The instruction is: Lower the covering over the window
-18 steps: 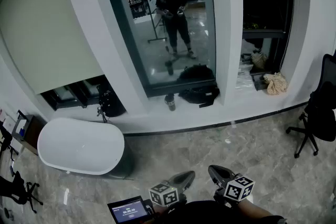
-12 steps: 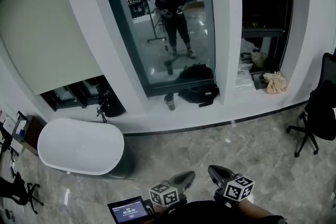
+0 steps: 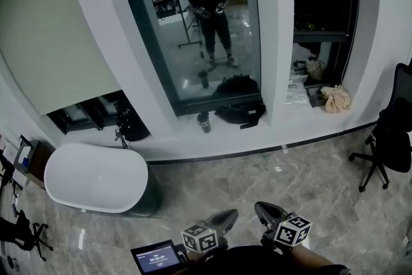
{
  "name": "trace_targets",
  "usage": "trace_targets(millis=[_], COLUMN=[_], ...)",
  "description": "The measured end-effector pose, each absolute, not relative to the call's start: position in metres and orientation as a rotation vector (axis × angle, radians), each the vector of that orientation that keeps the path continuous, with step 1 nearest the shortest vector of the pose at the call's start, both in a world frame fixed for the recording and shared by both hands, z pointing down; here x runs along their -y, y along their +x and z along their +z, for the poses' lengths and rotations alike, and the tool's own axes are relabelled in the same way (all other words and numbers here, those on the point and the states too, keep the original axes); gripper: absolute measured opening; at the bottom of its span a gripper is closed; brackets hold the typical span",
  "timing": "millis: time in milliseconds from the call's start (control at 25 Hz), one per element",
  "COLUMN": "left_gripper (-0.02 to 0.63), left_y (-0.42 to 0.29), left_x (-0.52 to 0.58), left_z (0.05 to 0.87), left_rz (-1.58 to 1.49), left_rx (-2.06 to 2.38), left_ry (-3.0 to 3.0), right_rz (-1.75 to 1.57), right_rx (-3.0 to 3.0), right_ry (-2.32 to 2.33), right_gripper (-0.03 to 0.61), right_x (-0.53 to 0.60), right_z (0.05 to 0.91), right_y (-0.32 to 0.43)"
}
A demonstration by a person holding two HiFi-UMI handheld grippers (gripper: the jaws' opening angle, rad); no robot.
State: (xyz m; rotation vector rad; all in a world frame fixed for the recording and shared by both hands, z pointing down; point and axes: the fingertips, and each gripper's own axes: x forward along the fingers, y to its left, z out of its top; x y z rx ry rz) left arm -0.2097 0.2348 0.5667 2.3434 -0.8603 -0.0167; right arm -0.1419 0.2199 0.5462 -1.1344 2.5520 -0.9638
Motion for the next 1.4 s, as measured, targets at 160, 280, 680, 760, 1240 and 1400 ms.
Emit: trace_targets(millis=[160, 280, 680, 760, 1240, 1400], left_gripper=[0.0, 0.0, 0.0, 0.0, 0.0, 0.0], left_y=[-0.184, -0.157, -0.053, -0.048, -0.022, -0.029], left_x=[-0.229, -0.217, -0.184, -0.17, 0.022, 0.138], left_z=[0.57, 0.571, 0.569, 0.57, 0.574, 0.562], left_rz=[-0.006, -0.008, 0.021, 0.027, 0.063, 0.002], left_rx=[0.86, 0.855, 0.76, 0.768, 0.695, 0.667], left_ry=[2.335, 2.331, 2.363, 2.355, 2.382, 2.426], right_rz=[-0.989, -0.98, -0.994, -1.008, -0.956, -0.911], right_rx=[-2.537, -2.533, -2.451, -2.424, -2.275, -2.231], right_ry=[-1.13, -1.132, -1.205, -1.209, -1.382, -1.468], right_gripper=[0.008, 0.008, 0.008, 0.008, 0.008, 0.008], right_x=[-0.211, -0.198, -0.164, -0.152, 0.004, 0.088], right_z=[0.551, 0.55, 0.553, 0.555, 0.573, 0.56], right_y=[-0.116, -0.088, 0.017, 0.029, 0.081, 0.085])
